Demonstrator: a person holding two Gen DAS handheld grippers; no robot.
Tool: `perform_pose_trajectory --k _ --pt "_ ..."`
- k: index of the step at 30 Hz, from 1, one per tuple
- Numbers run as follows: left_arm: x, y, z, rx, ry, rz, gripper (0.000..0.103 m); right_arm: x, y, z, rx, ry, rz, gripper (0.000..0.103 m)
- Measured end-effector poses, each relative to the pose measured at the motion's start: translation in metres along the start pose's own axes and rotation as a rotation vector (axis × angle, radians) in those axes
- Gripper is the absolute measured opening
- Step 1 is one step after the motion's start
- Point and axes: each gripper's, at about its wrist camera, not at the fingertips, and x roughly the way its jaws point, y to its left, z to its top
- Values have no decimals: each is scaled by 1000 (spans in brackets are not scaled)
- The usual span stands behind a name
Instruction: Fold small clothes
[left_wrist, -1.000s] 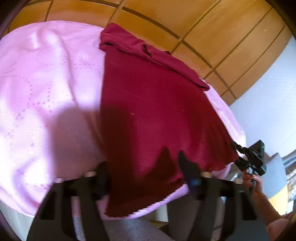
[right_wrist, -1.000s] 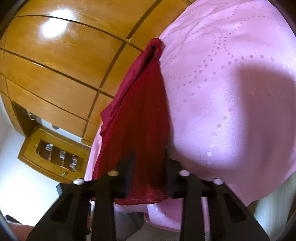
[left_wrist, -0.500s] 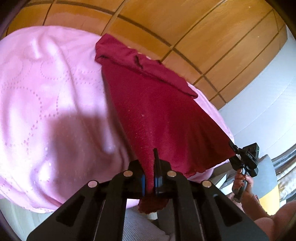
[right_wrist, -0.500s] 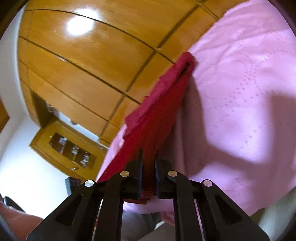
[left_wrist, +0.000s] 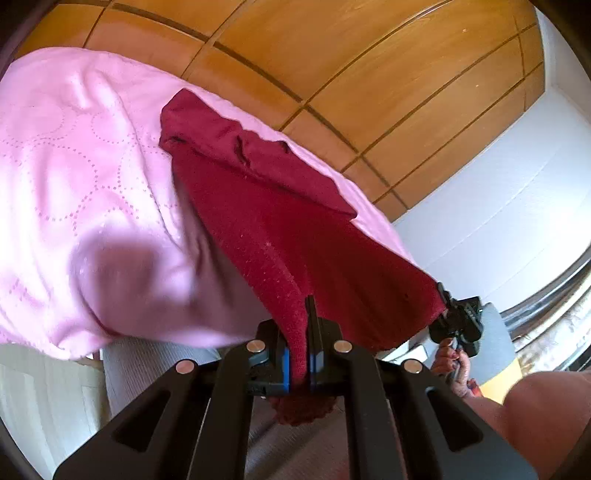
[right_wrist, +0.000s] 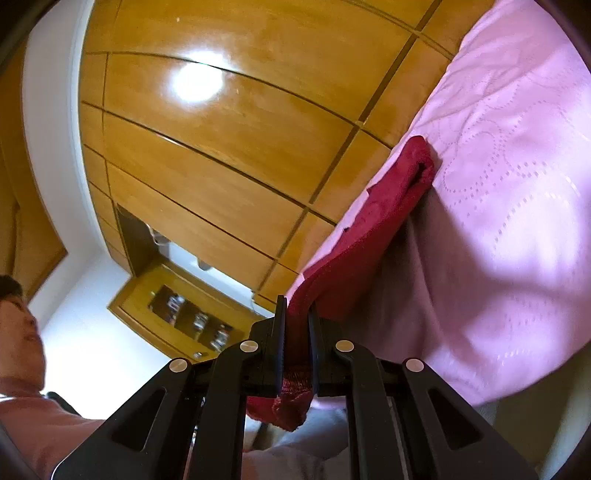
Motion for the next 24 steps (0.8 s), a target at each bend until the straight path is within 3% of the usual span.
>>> perform_pose_trajectory --k 7,16,24 --pt "1 8 11 -74 -47 -67 6 -2 -2 2 63 -21 21 10" --pt "17 16 73 -79 -121 -106 6 40 -20 65 121 -62 76 10" --pt "37 31 119 -83 -140 -82 6 92 -35 109 159 -77 104 10"
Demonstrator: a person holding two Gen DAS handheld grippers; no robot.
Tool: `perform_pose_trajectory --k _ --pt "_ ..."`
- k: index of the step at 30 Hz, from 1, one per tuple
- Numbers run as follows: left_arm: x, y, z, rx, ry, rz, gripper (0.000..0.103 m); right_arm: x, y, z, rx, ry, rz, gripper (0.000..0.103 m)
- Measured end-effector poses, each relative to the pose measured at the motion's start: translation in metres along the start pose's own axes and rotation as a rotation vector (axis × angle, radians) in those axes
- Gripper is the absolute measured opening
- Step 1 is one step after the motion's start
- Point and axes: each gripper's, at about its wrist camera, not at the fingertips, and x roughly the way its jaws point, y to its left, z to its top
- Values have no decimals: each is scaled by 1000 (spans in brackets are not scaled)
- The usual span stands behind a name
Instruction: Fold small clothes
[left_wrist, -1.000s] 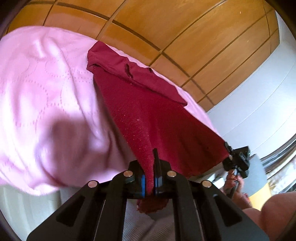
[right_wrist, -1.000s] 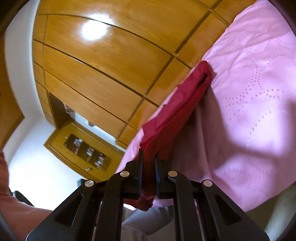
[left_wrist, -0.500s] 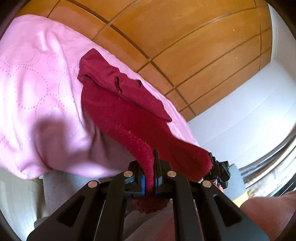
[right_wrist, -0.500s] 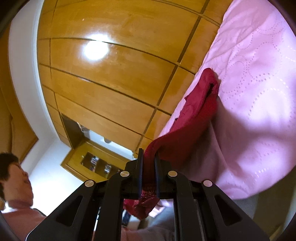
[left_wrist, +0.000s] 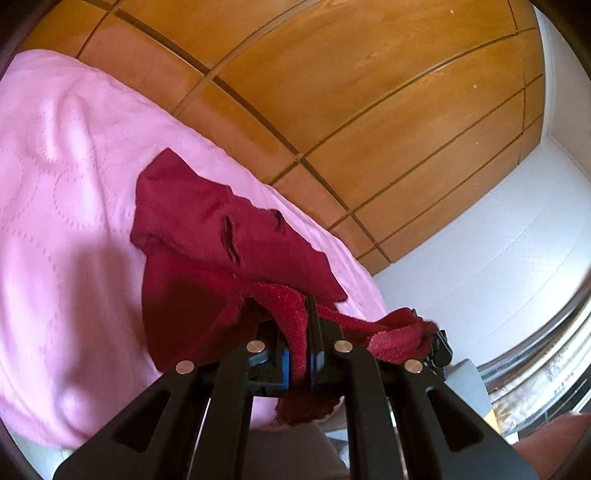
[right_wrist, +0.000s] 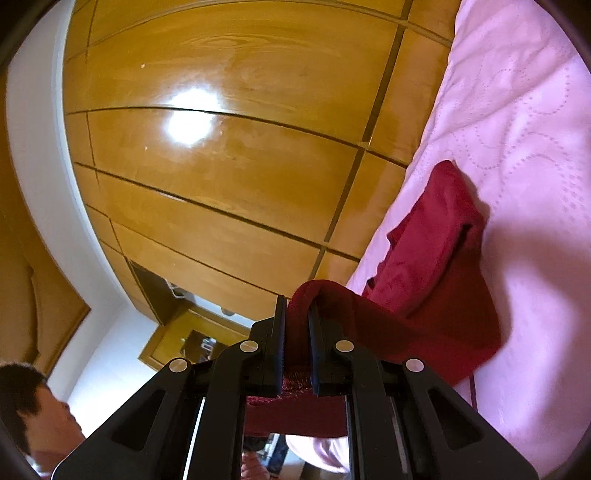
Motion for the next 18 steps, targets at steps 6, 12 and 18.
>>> perform_pose_trajectory --k 6,12,18 --pt "27 14 28 -19 0 26 6 27 -15 24 29 5 -31 10" --pt "49 28 57 -59 -23 43 6 45 -32 43 91 -27 -32 10" --pt "77 39 72 -71 -8 82 6 69 -43 62 87 -9 -77 10"
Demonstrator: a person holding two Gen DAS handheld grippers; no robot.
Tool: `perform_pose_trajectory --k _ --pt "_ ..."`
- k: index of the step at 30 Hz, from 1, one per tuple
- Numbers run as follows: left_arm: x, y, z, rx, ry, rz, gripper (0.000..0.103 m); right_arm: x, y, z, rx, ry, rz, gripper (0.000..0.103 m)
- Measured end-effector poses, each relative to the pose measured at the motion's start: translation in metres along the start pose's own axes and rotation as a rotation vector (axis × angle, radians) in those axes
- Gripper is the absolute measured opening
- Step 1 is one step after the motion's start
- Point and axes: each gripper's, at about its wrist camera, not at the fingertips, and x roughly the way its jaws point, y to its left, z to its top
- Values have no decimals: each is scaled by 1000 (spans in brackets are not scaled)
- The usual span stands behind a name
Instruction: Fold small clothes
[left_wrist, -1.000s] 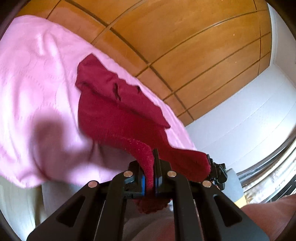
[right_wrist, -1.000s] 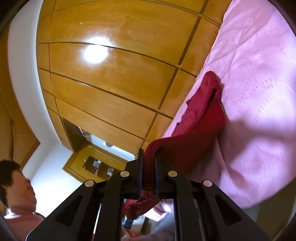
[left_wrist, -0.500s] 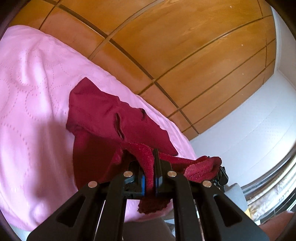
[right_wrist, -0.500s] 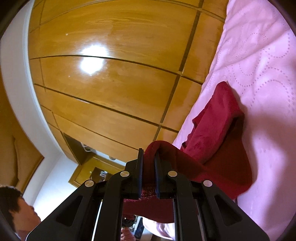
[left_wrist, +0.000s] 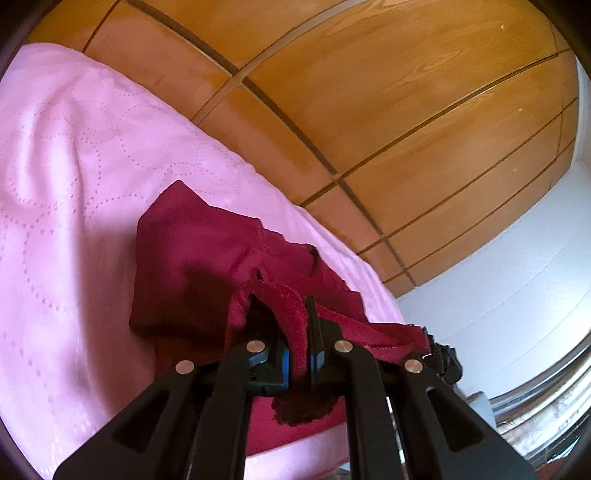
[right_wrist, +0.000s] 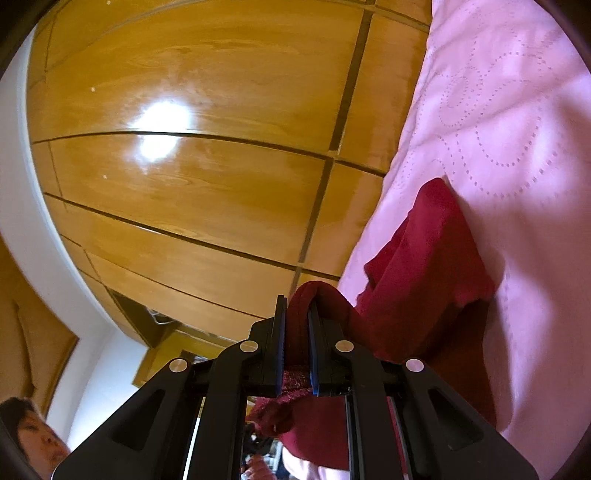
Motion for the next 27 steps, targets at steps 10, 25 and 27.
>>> perform_pose_trajectory --k 10,25,27 --pt "69 23 36 44 7 197 14 69 -48 41 66 -14 -195 18" --pt "93 -6 18 186 -81 397 73 112 -8 26 -448 118 -620 58" --pt "109 -10 12 243 -45 441 74 122 -6 29 -478 128 -648 58"
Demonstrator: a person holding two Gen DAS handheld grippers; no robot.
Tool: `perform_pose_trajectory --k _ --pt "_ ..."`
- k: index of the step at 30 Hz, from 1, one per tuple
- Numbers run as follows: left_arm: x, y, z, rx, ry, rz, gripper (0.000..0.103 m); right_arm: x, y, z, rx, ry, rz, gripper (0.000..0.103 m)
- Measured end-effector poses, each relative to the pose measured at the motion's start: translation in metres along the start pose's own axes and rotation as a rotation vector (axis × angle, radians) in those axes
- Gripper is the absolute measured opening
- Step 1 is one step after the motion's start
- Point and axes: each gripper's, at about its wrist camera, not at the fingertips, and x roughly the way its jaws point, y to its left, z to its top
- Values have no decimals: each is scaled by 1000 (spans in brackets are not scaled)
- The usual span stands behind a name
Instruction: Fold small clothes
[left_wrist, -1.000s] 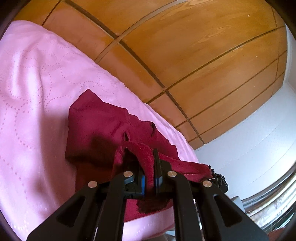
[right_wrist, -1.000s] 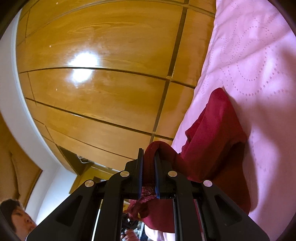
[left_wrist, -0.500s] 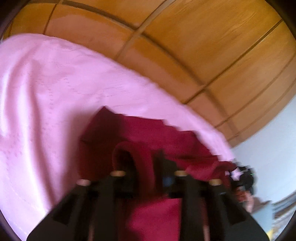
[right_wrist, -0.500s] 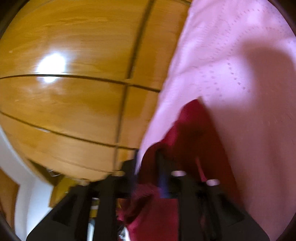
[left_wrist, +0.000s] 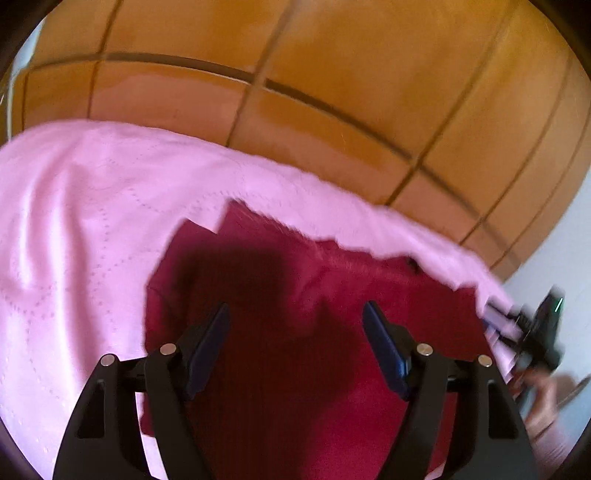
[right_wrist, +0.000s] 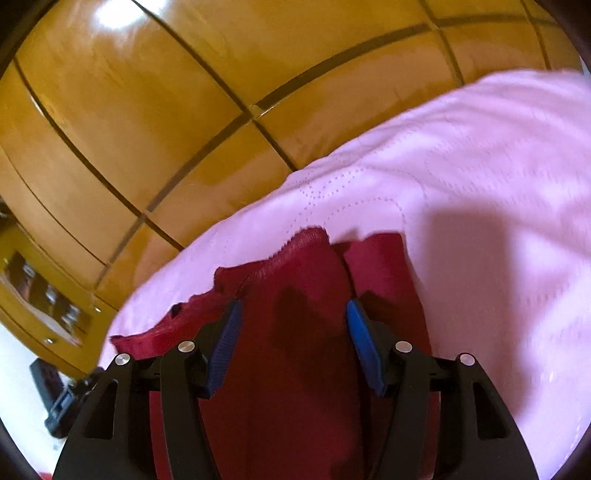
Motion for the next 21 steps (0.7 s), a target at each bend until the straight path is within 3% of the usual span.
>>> perform_pose_trajectory --k 3,4,5,6,7,9,11,14,18,21 --pt "21 -4 -9 51 44 64 74 21 -8 11 62 51 -41 58" --pt "24 -5 -13 60 57 82 74 28 -12 13 85 70 -39 49" --pt "25 -4 -15 63 55 89 74 34 -13 13 91 84 -39 23" --pt "23 -5 -16 66 49 95 75 35 -9 13 77 106 -52 11" --pt "19 -7 -15 59 44 94 76 39 -5 14 60 123 -67 9" --pt "12 -6 -13 25 28 62 84 31 2 14 34 84 -94 8" --pt "9 -3 -11 -19 6 43 84 26 3 15 36 42 -140 8" --pt "27 0 -10 -35 39 97 84 32 -6 13 66 25 -173 8" --pt "41 -11 -21 82 38 154 86 47 -13 3 0 2 -208 7" --pt "37 -14 -17 85 60 156 86 43 -6 4 -25 -2 -238 12"
